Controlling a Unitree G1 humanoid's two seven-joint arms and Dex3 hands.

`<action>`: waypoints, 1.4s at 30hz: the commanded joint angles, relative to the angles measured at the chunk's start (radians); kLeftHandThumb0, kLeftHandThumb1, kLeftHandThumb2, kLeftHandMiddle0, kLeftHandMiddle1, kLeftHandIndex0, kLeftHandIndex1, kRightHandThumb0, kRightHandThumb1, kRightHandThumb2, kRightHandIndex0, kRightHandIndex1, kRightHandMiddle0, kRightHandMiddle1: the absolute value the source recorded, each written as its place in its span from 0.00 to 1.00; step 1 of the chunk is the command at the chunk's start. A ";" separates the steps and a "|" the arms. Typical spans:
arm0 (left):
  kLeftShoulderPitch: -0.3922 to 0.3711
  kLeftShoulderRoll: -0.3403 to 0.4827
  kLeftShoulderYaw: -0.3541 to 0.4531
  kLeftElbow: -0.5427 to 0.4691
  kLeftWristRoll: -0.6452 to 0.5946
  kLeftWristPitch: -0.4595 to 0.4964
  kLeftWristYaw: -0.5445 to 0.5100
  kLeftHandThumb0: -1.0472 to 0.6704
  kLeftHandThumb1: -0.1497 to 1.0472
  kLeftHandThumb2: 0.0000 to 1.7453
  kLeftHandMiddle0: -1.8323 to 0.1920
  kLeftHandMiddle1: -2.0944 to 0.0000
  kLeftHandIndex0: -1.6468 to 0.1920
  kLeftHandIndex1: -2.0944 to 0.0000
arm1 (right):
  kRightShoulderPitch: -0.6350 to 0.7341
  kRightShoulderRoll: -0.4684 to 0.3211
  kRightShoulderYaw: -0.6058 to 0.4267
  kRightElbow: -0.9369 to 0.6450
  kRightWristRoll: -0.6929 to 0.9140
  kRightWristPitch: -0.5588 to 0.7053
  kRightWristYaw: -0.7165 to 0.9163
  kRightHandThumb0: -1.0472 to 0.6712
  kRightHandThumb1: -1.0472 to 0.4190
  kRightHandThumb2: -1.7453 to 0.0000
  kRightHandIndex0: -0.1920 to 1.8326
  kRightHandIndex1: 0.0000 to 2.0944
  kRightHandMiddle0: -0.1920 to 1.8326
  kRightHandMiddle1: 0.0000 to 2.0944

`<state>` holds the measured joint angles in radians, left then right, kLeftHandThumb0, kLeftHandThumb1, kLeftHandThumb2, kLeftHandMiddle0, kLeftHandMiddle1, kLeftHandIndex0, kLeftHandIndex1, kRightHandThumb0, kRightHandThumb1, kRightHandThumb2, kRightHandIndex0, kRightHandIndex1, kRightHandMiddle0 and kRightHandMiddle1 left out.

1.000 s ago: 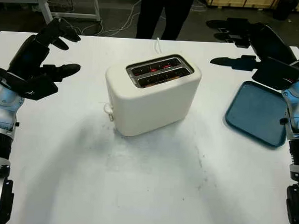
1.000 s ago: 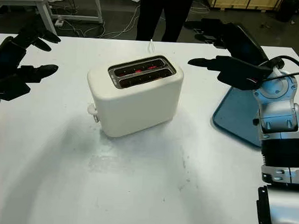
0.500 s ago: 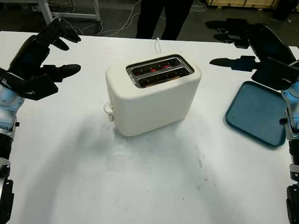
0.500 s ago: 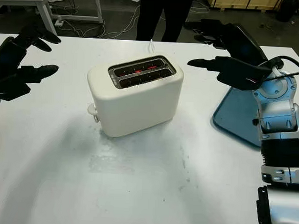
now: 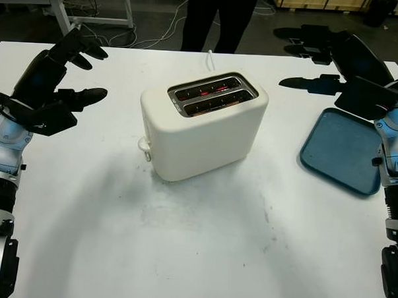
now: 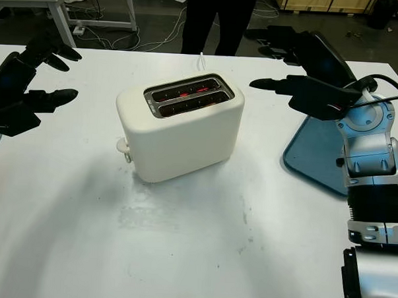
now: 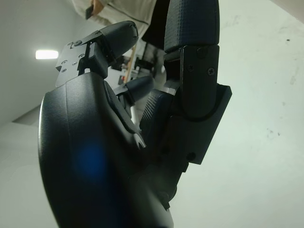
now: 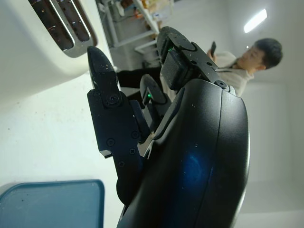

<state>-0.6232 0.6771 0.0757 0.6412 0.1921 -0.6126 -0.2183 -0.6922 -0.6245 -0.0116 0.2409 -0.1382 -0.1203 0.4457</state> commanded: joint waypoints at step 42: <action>0.011 -0.001 0.002 -0.034 -0.012 0.022 -0.003 0.00 0.89 0.27 0.91 0.26 0.90 0.36 | 0.002 0.004 -0.001 -0.014 -0.009 0.009 -0.005 0.44 0.14 1.00 0.36 0.00 0.34 0.00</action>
<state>-0.6205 0.6770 0.0759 0.6097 0.1912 -0.5928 -0.2198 -0.6922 -0.6246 -0.0113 0.2404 -0.1496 -0.1203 0.4441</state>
